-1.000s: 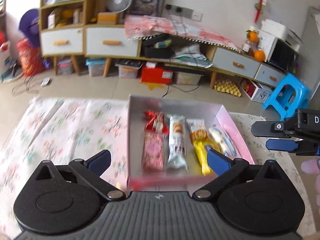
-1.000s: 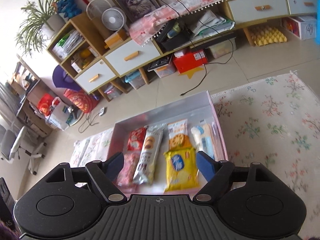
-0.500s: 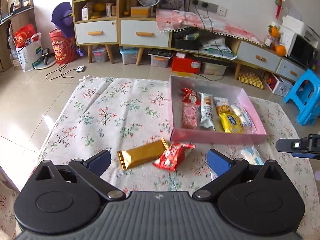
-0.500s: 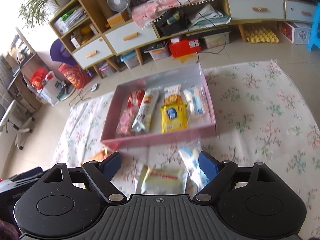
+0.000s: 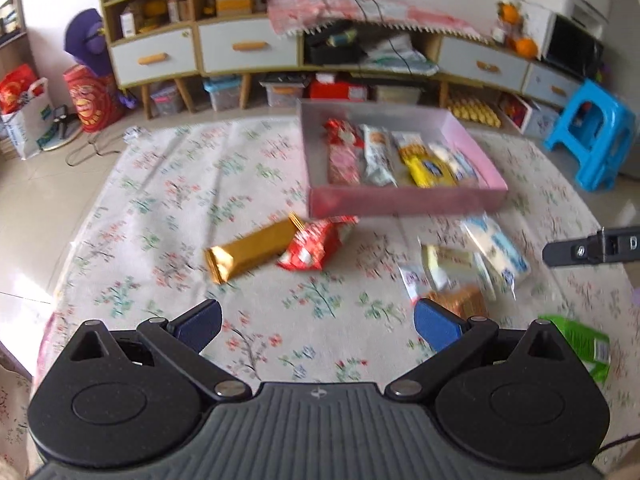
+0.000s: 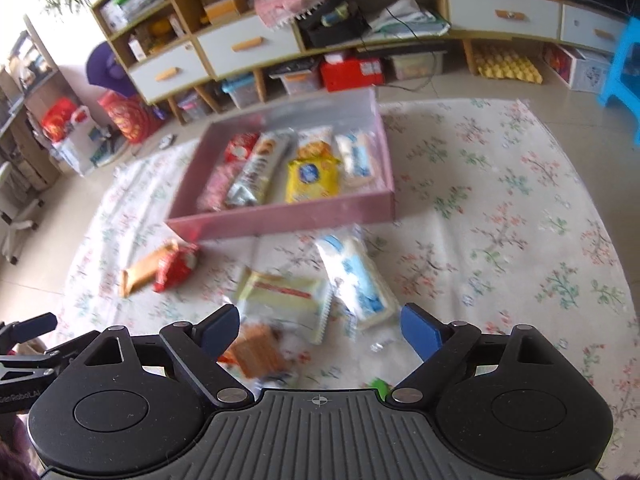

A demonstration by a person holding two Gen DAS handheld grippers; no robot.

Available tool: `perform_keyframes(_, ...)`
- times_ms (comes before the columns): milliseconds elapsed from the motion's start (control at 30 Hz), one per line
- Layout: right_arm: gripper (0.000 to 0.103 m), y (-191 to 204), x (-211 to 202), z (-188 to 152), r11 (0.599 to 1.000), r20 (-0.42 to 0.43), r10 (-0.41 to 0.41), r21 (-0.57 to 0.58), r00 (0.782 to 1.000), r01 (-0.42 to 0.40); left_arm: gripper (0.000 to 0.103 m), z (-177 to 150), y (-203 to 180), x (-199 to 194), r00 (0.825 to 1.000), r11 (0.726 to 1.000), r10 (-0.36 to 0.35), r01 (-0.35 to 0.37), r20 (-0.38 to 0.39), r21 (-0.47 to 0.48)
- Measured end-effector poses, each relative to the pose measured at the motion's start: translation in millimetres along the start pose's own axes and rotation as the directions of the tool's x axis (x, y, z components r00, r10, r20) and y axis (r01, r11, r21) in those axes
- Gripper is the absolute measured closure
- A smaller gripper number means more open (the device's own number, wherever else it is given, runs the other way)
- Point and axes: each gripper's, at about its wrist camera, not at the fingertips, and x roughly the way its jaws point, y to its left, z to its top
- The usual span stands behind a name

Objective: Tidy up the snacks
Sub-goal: 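Move both open tools back over the snack pile, then grasp the square cracker pack with the left tool while the right tool grasps the green pack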

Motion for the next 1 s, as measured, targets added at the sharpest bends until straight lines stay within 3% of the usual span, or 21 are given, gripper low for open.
perform_keyframes(167,0.013,-17.1,0.2,-9.4,0.999,-0.030,-0.042,-0.031,0.999,0.041,0.000,-10.6,-15.3,10.3,0.999,0.999,-0.023,0.024,-0.041,0.039)
perform_keyframes(300,0.013,-28.8,2.6,-20.0,0.996,-0.069,-0.060,-0.070,0.996,0.055,0.000,-21.3,-32.0,13.8,0.999,0.994,-0.045,0.045,-0.007,0.102)
perform_keyframes(400,0.013,-34.9,3.0,-28.6,0.991,-0.088,-0.013,-0.134,0.996,0.001,0.001,-33.0,-46.2,18.6,0.991,0.972,-0.125,0.115,0.038,0.206)
perform_keyframes(567,0.013,-42.0,2.1,-44.1,0.965,-0.094,0.068,-0.248,0.993,-0.090,0.004,-43.2,-60.7,28.7,0.989,0.947,-0.141,0.119,0.054,0.297)
perform_keyframes(733,0.013,-44.4,4.3,-62.7,0.924,-0.125,0.085,-0.361,0.989,-0.125,0.013,-42.1,-68.0,27.6,0.980,0.954,-0.193,0.176,0.047,0.245)
perform_keyframes(900,0.013,-43.6,12.4,-77.3,0.875,-0.190,0.103,-0.449,0.976,-0.179,0.027,-37.1,-80.3,34.8,0.974,0.970,-0.225,0.225,-0.012,0.095)
perform_keyframes(1000,0.013,-40.6,17.1,-82.0,0.856,-0.212,0.099,-0.481,0.972,-0.192,0.032,-35.4,-88.3,40.7,0.977,0.978,-0.209,0.210,-0.030,0.019)
